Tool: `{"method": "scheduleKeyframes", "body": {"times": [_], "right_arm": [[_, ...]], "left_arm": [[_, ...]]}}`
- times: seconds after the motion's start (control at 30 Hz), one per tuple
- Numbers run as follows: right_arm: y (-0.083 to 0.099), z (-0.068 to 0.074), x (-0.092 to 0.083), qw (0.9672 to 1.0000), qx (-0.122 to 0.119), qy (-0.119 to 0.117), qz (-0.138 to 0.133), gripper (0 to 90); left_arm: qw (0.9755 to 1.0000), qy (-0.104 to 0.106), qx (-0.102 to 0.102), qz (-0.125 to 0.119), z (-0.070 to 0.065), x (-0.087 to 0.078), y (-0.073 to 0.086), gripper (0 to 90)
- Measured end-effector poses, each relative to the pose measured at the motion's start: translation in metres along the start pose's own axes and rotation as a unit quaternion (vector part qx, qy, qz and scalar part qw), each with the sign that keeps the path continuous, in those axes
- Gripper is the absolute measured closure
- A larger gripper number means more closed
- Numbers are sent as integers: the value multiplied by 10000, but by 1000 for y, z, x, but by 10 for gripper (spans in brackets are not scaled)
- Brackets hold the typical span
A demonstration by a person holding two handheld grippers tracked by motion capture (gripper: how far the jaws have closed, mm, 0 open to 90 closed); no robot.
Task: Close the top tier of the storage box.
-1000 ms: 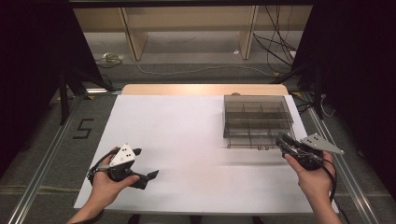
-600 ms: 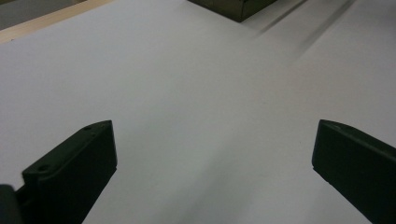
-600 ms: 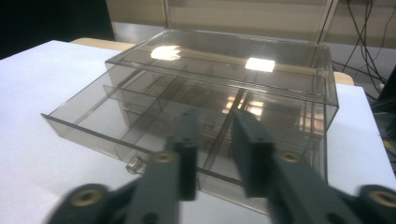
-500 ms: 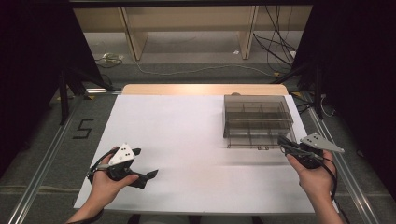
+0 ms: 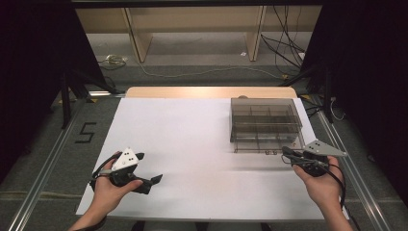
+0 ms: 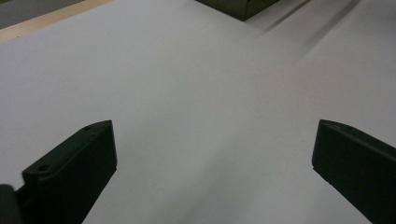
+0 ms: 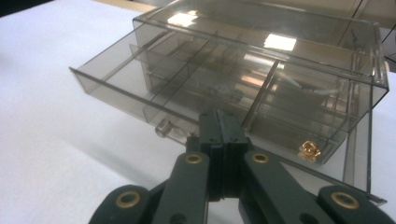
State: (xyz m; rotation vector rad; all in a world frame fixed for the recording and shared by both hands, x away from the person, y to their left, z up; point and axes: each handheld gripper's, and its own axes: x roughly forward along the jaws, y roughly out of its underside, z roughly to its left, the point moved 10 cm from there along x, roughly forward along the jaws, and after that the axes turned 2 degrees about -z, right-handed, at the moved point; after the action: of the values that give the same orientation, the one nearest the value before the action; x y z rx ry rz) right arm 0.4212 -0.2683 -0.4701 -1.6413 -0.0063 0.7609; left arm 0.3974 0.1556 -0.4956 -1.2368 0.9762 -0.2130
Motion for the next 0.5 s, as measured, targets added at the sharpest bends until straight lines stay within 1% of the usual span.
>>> {"method": "scheduleKeyframes", "body": {"times": [0.13, 0.3, 0.5], "right_arm": [[3, 0, 0, 9999, -66, 0, 98, 900], [7, 0, -1, 9997, -90, -17, 229, 900], [14, 3, 4, 9988, -161, -28, 455, 900]], "left_arm": [[10000, 16, 14, 38, 0, 2, 1, 0], [10000, 25, 27, 51, 0, 3, 1, 0], [10000, 38, 29, 18, -1, 3, 1, 0]]}}
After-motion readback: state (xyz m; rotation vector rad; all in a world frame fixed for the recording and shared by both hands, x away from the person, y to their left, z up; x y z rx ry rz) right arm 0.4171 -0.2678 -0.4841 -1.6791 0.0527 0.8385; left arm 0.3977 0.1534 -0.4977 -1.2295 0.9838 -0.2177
